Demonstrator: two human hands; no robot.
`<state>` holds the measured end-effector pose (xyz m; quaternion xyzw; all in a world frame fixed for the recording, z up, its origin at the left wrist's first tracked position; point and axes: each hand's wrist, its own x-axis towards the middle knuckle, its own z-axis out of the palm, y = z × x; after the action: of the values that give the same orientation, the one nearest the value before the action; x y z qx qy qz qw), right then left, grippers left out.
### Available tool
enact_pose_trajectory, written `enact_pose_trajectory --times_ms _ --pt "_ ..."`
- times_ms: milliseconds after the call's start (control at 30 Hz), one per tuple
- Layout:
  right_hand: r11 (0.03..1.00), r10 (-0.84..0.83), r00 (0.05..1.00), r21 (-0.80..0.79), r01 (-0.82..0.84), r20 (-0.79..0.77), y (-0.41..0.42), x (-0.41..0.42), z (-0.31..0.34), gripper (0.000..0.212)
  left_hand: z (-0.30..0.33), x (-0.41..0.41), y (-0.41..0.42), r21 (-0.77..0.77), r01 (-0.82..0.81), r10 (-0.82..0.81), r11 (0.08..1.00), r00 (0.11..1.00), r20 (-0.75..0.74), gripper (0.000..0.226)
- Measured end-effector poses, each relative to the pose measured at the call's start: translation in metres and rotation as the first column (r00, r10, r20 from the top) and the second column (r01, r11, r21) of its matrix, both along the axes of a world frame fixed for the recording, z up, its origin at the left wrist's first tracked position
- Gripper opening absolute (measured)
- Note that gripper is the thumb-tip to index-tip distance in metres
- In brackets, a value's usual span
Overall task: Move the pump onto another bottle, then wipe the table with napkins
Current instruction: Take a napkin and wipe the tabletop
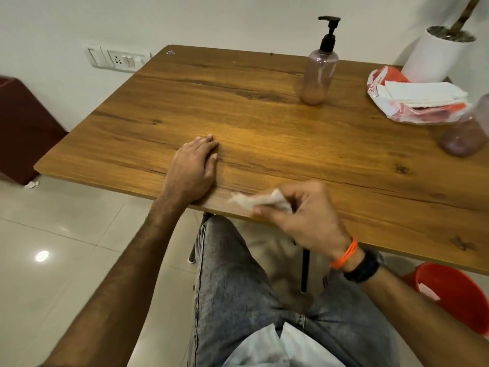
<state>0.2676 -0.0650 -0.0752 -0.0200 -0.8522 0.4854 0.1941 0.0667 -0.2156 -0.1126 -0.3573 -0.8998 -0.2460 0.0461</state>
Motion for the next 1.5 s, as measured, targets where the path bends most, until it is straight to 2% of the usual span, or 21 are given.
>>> enact_pose_trajectory --times_ms 67,100,133,200,300,367,467,600,800,933,1067,1133,1167,1200,1233,1267,1300,1367,1500 --pt "0.914 -0.142 0.981 -0.365 0.180 0.129 0.022 -0.016 0.007 0.024 0.000 0.000 0.000 -0.002 0.000 0.000 1.000 1.000 -0.003 0.042" --pt "0.844 -0.199 0.965 -0.471 0.258 0.172 0.035 -0.025 0.009 0.028 0.000 0.000 0.000 -0.003 0.001 -0.001 1.000 1.000 -0.005 0.042" --pt "0.797 -0.255 0.947 -0.513 0.320 0.193 0.048 -0.033 0.012 0.031 0.000 -0.001 0.000 -0.002 0.003 -0.003 1.000 1.000 -0.008 0.042" --pt "0.796 -0.391 0.899 -0.418 0.437 0.195 0.072 -0.050 0.016 0.030 0.000 -0.002 -0.001 -0.006 0.010 -0.010 1.000 1.000 -0.001 0.043" --pt "0.830 -0.557 0.829 -0.019 0.558 0.044 0.099 -0.070 0.018 0.020 0.001 -0.005 0.002 -0.010 0.000 0.000 1.000 1.000 0.014 0.050" --pt "0.807 -0.548 0.836 0.237 0.541 -0.040 0.112 -0.082 0.017 0.026 0.001 -0.009 0.005 -0.014 -0.009 0.009 1.000 1.000 0.016 0.053" --pt "0.781 -0.531 0.844 0.429 0.453 0.076 0.129 -0.102 0.008 0.037 0.003 -0.021 0.015 -0.036 0.002 -0.001 0.999 1.000 0.020 0.048" --pt "0.798 -0.442 0.869 0.538 0.269 0.221 0.119 -0.114 -0.008 0.046 0.001 -0.029 0.026 -0.058 -0.007 0.008 0.998 1.000 0.003 0.044" --pt "0.829 -0.214 0.959 0.554 0.076 0.188 0.066 -0.087 -0.011 0.052 0.000 -0.027 0.024 -0.050 -0.010 0.011 0.999 1.000 0.009 0.051" --pt "0.855 -0.033 0.980 0.514 -0.073 0.194 0.034 -0.049 -0.003 0.043 -0.001 -0.027 0.026 -0.051 -0.023 0.023 0.998 1.000 -0.012 0.045" --pt "0.905 0.184 0.954 0.339 -0.259 0.236 0.012 -0.025 0.008 0.040 0.001 -0.026 0.026 -0.049 -0.026 0.026 0.998 1.000 -0.001 0.045" --pt "0.971 0.188 0.952 0.101 -0.217 0.241 0.015 -0.026 0.011 0.031 0.003 -0.024 0.026 -0.048 -0.026 0.026 0.999 1.000 0.008 0.045" --pt "0.983 0.171 0.954 -0.114 -0.147 0.246 0.019 -0.028 0.013 0.025 0.005 -0.024 0.026 -0.049 -0.025 0.026 0.998 1.000 0.015 0.045" --pt "0.930 0.156 0.958 -0.362 -0.060 0.241 0.025 -0.031 0.015 0.020 0.006 -0.023 0.026 -0.048 -0.024 0.025 0.999 0.999 0.029 0.045" --pt "0.815 0.142 0.961 -0.579 0.022 0.237 0.031 -0.035 0.017 0.018 0.009 -0.022 0.027 -0.043 -0.023 0.025 0.999 0.999 0.046 0.045" --pt "0.688 0.122 0.963 -0.720 0.093 0.241 0.037 -0.039 0.017 0.018 0.011 -0.021 0.027 -0.031 -0.022 0.024 0.999 0.997 0.072 0.044" --pt "0.591 0.101 0.962 -0.793 0.149 0.256 0.043 -0.044 0.018 0.019 0.014 -0.019 0.028 -0.007 -0.020 0.020 1.000 0.995 0.102 0.044" --pt "0.465 0.076 0.957 -0.859 0.215 0.280 0.056 -0.052 0.018 0.022 0.020 -0.012 0.031 0.088 -0.019 0.004 0.996 0.986 0.168 0.043" --pt "0.323 0.099 0.959 -0.920 0.222 0.266 0.073 -0.059 0.017 0.024 0.035 0.007 0.044 0.335 -0.054 -0.035 0.941 0.967 0.254 0.035"
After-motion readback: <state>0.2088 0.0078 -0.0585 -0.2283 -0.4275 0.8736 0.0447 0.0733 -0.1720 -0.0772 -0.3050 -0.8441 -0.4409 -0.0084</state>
